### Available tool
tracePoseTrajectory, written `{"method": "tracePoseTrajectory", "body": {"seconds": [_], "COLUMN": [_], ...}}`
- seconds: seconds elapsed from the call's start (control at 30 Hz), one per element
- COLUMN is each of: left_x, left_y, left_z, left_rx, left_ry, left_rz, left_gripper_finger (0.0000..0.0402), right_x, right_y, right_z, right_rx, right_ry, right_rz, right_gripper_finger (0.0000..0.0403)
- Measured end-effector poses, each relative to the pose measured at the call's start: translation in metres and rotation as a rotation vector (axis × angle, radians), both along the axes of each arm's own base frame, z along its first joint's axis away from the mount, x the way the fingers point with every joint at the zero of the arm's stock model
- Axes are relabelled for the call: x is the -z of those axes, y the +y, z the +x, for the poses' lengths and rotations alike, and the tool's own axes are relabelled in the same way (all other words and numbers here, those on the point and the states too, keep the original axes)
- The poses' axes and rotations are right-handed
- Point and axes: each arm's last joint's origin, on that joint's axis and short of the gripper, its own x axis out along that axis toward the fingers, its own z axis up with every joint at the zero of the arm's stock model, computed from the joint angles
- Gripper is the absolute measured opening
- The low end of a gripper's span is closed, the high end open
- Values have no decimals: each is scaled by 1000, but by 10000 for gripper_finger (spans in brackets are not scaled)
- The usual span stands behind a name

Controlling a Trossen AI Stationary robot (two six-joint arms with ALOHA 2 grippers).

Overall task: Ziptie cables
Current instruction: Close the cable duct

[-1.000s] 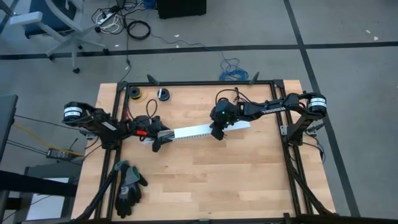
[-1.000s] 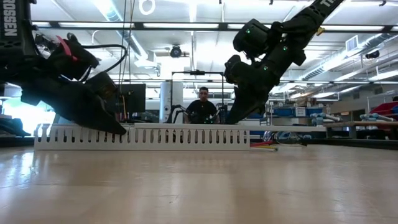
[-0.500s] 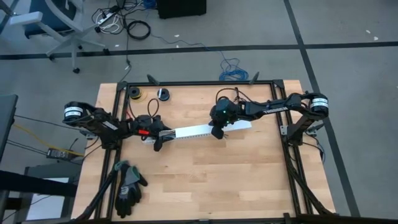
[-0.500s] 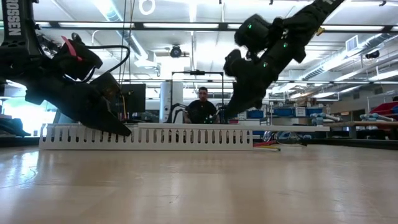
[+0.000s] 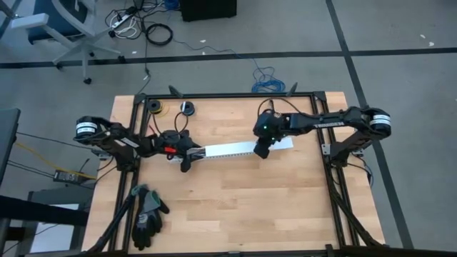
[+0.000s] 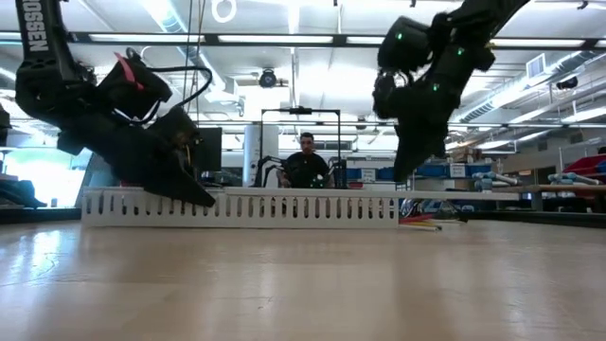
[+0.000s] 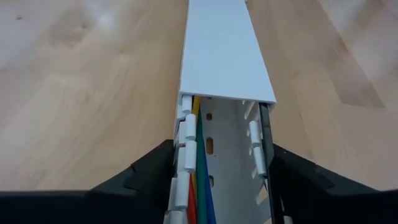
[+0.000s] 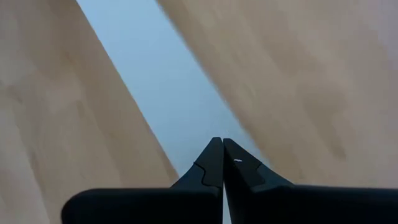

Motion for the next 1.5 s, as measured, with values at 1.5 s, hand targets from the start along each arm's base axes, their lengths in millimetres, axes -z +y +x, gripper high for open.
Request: {"method": "tracePoseTrajectory", "body": {"seconds": [1.5], "left_x": [-1], "left_y": [4], "left_z": [13], "left_rx": [-18], "left_ry": [181], "left_rz": [-65], "left_gripper_finger": [305], "right_x": [29], "right_y": [-10], "right_z": [37], "right_rx": [-85], "right_ry": [-176], "right_rz": [-15], "right_gripper_finger": [0]}}
